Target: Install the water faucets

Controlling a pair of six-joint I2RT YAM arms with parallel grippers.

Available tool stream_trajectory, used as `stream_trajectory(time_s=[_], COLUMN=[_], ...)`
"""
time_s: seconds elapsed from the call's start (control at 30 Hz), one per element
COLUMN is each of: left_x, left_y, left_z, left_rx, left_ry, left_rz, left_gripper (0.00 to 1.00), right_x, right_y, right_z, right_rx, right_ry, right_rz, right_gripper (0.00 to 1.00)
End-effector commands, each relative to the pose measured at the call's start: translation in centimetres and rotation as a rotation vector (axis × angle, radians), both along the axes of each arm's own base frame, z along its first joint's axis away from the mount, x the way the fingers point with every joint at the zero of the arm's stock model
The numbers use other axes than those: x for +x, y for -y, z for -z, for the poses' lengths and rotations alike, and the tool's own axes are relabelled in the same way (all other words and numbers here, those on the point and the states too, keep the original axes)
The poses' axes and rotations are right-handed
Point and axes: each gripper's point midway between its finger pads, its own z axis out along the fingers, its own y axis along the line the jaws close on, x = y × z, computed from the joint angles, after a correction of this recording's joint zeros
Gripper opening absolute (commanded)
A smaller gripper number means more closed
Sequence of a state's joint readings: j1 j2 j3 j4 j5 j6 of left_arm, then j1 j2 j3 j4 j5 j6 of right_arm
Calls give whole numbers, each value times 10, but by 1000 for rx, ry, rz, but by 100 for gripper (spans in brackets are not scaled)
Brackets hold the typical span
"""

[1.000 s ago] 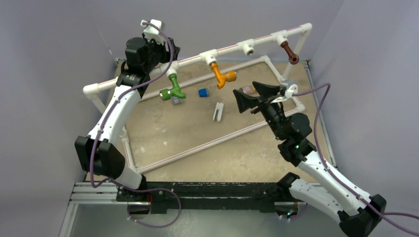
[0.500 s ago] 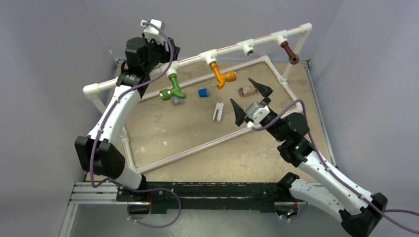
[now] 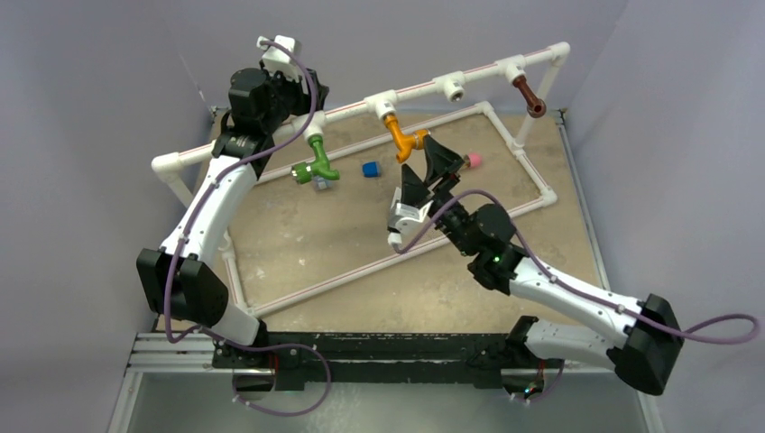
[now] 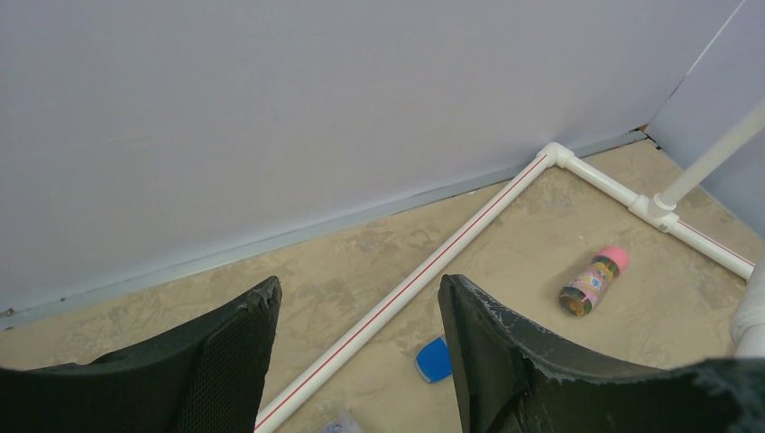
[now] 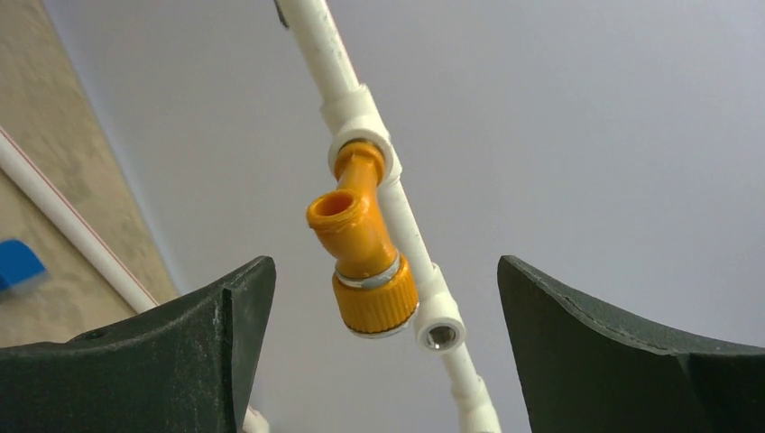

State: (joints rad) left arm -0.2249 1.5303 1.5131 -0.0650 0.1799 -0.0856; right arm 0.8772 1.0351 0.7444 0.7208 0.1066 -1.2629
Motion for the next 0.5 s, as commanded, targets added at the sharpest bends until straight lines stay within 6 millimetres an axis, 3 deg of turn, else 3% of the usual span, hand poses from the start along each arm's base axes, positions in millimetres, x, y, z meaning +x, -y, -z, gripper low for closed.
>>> stream_trajectory(time_s=[0.0,0.2,0.47], left_x=[-20,-21,-20], left_y=[16,16,16], left_z=[100,100,100], left_rx=[77,77,78], left_ry=[-299,-299,-299], left_rz=[73,73,70], left_gripper=[64,64,64], right_x=[19,36,52], right_y=[18,20,9], right_z=[-28,-31,-31], right_rx=[-12,43,113], right_ry=[176,193,122], right_rz=[214,314,310], right_gripper=[93,90,64])
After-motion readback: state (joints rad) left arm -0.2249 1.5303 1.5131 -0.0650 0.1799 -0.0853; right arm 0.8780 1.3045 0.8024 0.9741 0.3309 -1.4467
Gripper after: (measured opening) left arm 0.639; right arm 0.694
